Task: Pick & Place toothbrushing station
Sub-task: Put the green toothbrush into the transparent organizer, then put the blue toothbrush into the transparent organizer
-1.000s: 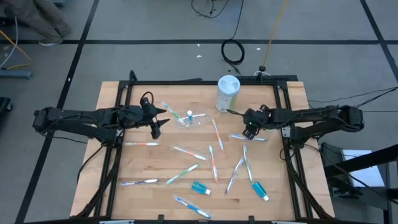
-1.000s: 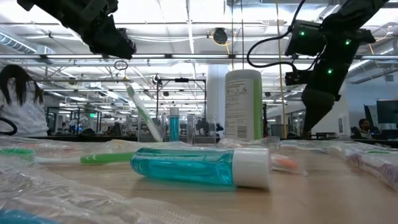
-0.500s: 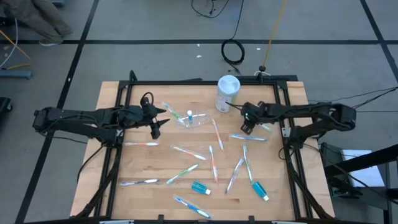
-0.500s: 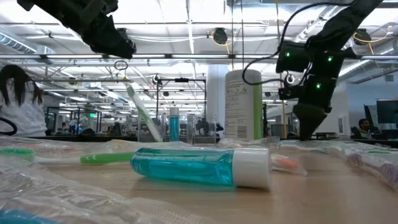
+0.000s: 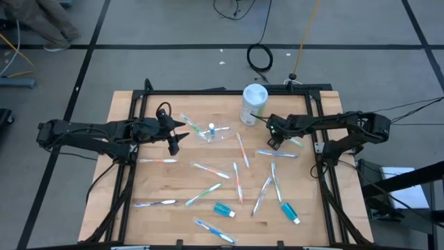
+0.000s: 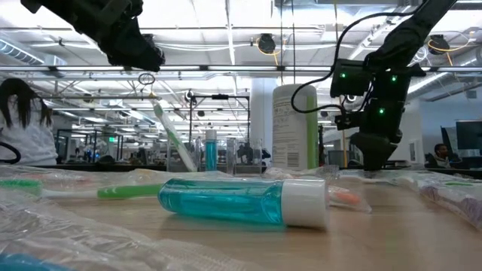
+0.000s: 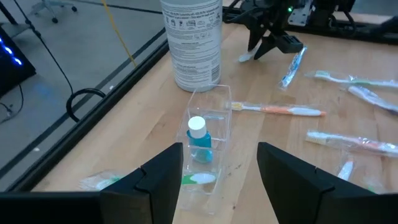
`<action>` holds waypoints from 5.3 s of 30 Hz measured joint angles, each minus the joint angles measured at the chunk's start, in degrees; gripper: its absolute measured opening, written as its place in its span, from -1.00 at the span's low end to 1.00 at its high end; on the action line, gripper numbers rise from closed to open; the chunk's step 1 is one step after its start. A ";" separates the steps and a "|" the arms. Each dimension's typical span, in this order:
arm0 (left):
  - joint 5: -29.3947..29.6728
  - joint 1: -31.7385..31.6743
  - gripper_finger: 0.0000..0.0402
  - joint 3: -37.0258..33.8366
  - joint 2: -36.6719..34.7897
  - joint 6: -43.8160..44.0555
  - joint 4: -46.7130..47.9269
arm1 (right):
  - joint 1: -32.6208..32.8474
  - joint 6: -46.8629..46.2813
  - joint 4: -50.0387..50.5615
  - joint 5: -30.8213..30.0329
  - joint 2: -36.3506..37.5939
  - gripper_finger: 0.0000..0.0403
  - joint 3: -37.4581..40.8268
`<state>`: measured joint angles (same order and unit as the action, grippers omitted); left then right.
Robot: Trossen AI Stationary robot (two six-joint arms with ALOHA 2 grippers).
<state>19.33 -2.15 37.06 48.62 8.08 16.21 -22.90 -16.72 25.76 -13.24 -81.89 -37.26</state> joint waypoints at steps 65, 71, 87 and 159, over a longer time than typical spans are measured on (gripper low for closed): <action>-7.72 0.42 0.06 0.07 -7.39 -4.81 0.72 | 15.82 23.22 -105.52 -11.75 -31.71 -0.93 -10.24; -7.81 0.39 0.06 0.07 -7.39 -4.81 0.72 | 15.85 18.96 -101.67 -18.78 -31.75 -0.89 -10.23; -7.85 0.38 0.06 0.07 -7.39 -4.81 0.92 | 18.61 21.53 -93.51 -19.67 -28.08 -0.22 -10.14; -14.98 0.42 0.06 0.02 -7.39 -7.74 -8.02 | 25.46 -4.69 -17.14 2.87 15.21 -0.29 15.03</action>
<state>4.35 -1.74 37.08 41.23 0.33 8.19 2.57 -21.41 8.62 -10.36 -66.68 -22.22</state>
